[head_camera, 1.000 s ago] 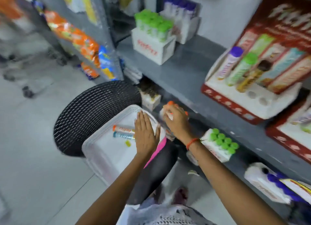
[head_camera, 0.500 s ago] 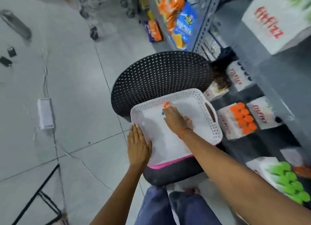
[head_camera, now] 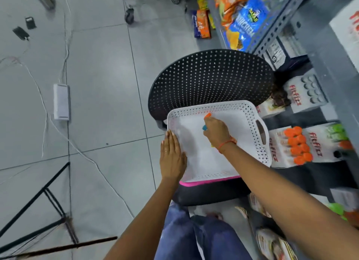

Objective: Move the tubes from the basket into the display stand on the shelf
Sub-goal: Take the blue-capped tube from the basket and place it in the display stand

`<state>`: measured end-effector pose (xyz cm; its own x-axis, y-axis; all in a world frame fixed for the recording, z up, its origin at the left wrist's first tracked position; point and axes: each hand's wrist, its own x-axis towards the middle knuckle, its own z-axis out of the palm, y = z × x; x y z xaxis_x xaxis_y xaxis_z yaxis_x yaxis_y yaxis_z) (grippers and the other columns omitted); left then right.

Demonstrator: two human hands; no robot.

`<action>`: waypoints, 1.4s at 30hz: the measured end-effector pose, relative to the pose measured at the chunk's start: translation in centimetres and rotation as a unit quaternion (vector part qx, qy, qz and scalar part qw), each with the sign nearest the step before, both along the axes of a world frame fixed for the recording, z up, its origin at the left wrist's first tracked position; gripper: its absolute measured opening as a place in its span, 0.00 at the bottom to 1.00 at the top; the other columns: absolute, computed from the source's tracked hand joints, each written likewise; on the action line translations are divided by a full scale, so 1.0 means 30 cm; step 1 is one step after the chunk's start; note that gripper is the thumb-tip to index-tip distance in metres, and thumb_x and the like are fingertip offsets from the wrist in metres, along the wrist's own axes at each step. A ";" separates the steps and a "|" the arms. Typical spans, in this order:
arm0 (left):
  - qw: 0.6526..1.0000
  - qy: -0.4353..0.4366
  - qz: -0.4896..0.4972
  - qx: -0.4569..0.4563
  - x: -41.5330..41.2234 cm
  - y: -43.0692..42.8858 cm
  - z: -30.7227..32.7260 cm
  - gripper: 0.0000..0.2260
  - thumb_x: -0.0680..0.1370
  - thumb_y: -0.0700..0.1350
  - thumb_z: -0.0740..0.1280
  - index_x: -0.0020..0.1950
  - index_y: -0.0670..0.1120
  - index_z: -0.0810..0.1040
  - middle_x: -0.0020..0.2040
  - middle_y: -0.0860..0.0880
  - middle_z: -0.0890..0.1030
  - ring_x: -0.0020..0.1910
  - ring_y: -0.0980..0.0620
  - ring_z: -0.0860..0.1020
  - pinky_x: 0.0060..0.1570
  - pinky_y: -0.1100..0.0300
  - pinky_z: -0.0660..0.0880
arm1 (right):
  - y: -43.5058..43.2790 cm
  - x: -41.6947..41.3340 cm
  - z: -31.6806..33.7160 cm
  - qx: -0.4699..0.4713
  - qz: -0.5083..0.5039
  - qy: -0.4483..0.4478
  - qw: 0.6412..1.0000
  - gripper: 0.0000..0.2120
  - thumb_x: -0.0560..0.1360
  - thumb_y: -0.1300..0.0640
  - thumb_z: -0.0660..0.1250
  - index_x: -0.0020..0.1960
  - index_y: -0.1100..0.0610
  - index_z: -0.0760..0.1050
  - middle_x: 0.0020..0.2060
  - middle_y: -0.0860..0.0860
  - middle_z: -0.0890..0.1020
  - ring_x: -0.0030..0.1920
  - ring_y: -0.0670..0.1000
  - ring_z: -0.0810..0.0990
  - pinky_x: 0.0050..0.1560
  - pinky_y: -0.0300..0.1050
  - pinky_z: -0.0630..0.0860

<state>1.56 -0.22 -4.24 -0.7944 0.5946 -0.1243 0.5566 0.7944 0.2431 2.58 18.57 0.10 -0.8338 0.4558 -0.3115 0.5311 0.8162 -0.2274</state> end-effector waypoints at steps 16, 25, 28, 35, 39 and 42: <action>0.964 0.037 -0.241 0.104 0.157 0.330 0.222 0.28 0.78 0.50 0.57 0.73 0.34 0.59 0.73 0.36 0.61 0.73 0.41 0.58 0.73 0.48 0.49 | 0.171 0.720 0.717 -0.173 -0.300 0.300 0.889 0.20 0.66 0.69 0.71 0.48 0.45 0.77 0.45 0.55 0.81 0.38 0.51 0.80 0.48 0.52 0.78; 0.856 -0.015 -0.425 0.295 0.521 0.845 0.611 0.31 0.74 0.50 0.58 0.73 0.34 0.59 0.74 0.37 0.61 0.74 0.43 0.56 0.73 0.48 0.51 | 0.228 1.136 1.092 -0.011 -0.305 0.273 0.912 0.05 0.65 0.56 0.71 0.39 0.53 0.76 0.36 0.50 0.80 0.38 0.42 0.77 0.40 0.36 0.70; 0.854 -0.022 -0.445 0.268 0.646 0.939 0.658 0.32 0.76 0.54 0.57 0.73 0.33 0.58 0.73 0.36 0.61 0.74 0.42 0.57 0.73 0.53 0.45 | 0.236 1.236 1.156 0.027 -0.357 0.270 0.894 0.03 0.72 0.57 0.71 0.42 0.56 0.79 0.36 0.52 0.81 0.30 0.36 0.77 0.33 0.30 0.71; 0.887 -0.016 -0.438 0.147 0.775 1.004 0.610 0.38 0.77 0.63 0.45 0.75 0.34 0.46 0.76 0.35 0.48 0.75 0.41 0.46 0.73 0.51 0.39 | 0.251 1.436 1.267 0.158 -0.466 0.243 0.836 0.07 0.69 0.58 0.70 0.47 0.55 0.82 0.47 0.54 0.85 0.46 0.53 0.82 0.51 0.49 0.78; 0.884 -0.003 -0.444 0.144 0.771 1.004 0.595 0.39 0.76 0.64 0.44 0.75 0.35 0.47 0.76 0.36 0.49 0.75 0.42 0.47 0.72 0.53 0.39 | 0.251 1.476 1.309 0.194 -0.491 0.232 0.817 0.10 0.66 0.58 0.72 0.47 0.57 0.81 0.46 0.56 0.85 0.46 0.55 0.81 0.53 0.54 0.78; 0.886 -0.002 -0.443 0.139 0.770 1.005 0.596 0.39 0.76 0.64 0.43 0.75 0.35 0.46 0.76 0.37 0.48 0.76 0.42 0.46 0.71 0.54 0.38 | 0.257 1.488 1.312 0.187 -0.508 0.227 0.810 0.12 0.66 0.58 0.72 0.48 0.59 0.81 0.47 0.58 0.85 0.46 0.56 0.80 0.53 0.54 0.78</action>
<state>24.67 29.94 13.63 -0.0009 0.9925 0.1224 0.9303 -0.0441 0.3642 47.23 26.27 39.46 0.0403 0.9698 0.2407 0.9022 0.0682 -0.4259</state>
